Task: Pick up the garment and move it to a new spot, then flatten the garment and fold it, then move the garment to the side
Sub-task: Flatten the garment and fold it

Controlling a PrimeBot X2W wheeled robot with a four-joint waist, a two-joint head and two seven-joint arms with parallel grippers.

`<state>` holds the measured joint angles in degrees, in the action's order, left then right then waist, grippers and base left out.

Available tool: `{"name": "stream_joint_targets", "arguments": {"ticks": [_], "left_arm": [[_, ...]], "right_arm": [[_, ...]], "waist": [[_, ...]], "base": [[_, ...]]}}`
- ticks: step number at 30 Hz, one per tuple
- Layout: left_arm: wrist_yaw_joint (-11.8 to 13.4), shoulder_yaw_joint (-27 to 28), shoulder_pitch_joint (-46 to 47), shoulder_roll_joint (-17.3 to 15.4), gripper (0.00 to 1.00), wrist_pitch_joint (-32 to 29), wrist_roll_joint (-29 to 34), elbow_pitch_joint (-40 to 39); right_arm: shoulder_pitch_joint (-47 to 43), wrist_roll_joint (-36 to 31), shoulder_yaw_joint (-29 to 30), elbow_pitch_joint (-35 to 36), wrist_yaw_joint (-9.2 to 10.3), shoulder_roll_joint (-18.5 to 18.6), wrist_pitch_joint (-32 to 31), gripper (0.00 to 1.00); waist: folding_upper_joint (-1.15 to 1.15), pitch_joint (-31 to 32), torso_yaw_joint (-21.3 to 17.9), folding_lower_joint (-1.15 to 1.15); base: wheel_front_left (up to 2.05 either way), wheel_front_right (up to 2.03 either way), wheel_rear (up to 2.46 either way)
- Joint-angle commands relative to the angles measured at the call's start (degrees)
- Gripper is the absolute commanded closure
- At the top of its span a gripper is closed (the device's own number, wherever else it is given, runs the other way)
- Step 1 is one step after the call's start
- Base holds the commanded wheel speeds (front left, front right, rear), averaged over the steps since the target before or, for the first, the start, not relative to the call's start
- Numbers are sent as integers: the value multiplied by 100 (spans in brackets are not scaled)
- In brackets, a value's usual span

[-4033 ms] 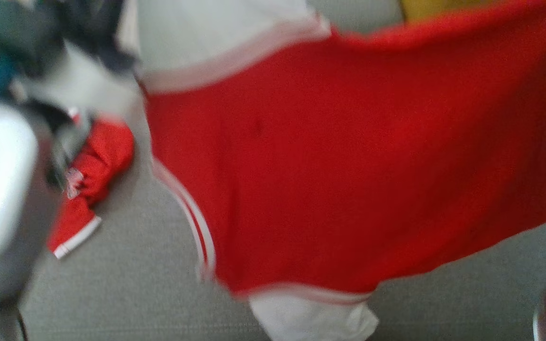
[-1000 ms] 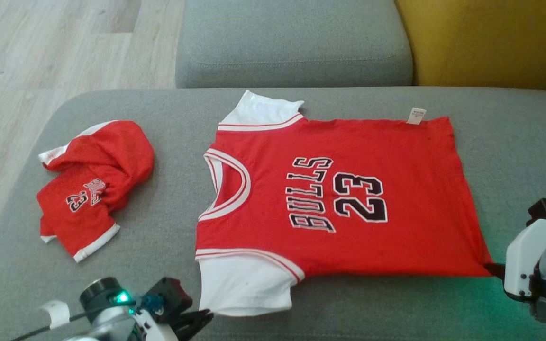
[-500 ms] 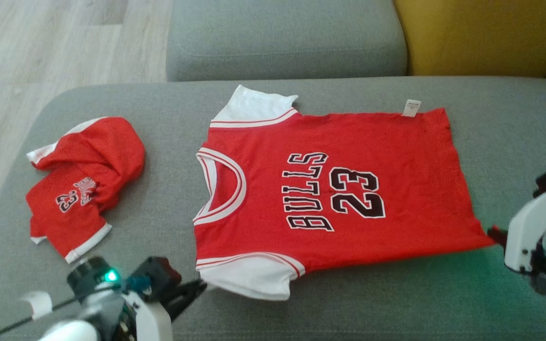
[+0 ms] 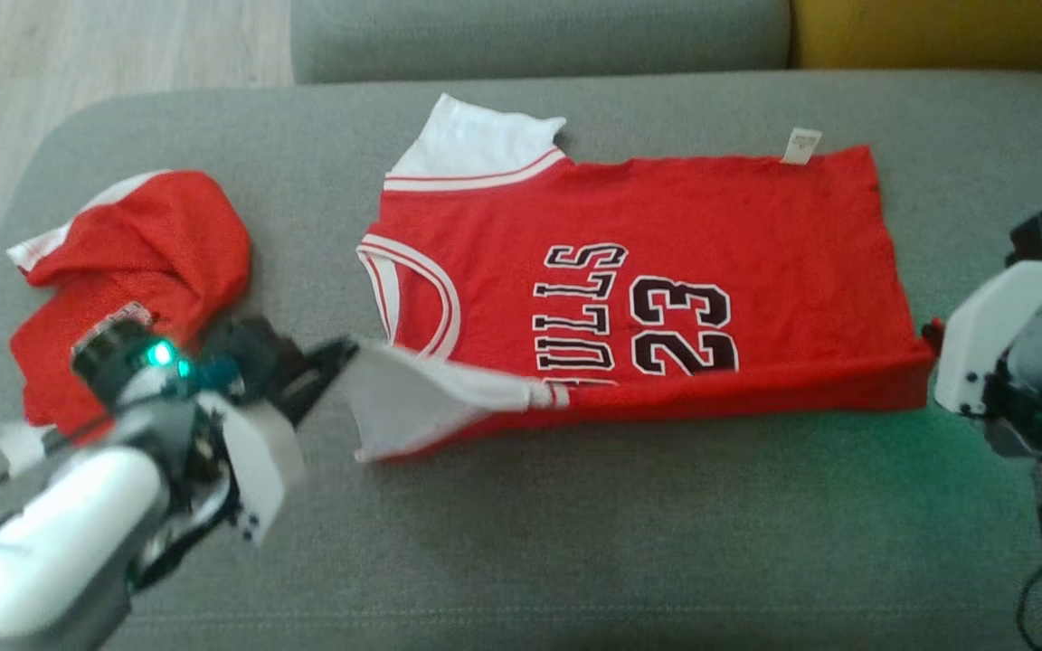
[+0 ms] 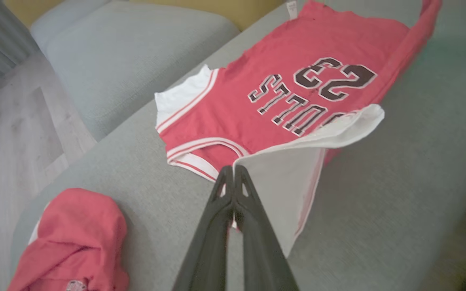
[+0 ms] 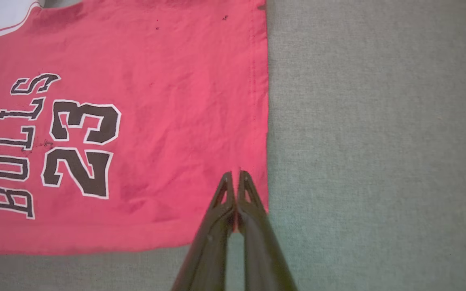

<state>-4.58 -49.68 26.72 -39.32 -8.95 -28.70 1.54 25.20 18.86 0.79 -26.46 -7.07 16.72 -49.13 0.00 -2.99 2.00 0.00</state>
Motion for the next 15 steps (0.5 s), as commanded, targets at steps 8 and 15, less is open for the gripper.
{"name": "stream_joint_targets", "arguments": {"ticks": [8, 15], "left_arm": [[-102, 395, 1230, 324, 100, 453, 233, 1014], [-191, 273, 1739, 684, 100, 722, 285, 1976]], "right_arm": [[829, -567, 79, -370, -42, -330, 465, 100], [1147, -815, 78, -790, -42, -551, 812, 100]], "waist": [[0, -468, -90, 0], [0, -674, -189, 0]], "base": [[0, 0, 0], [0, 0, 0]]}}
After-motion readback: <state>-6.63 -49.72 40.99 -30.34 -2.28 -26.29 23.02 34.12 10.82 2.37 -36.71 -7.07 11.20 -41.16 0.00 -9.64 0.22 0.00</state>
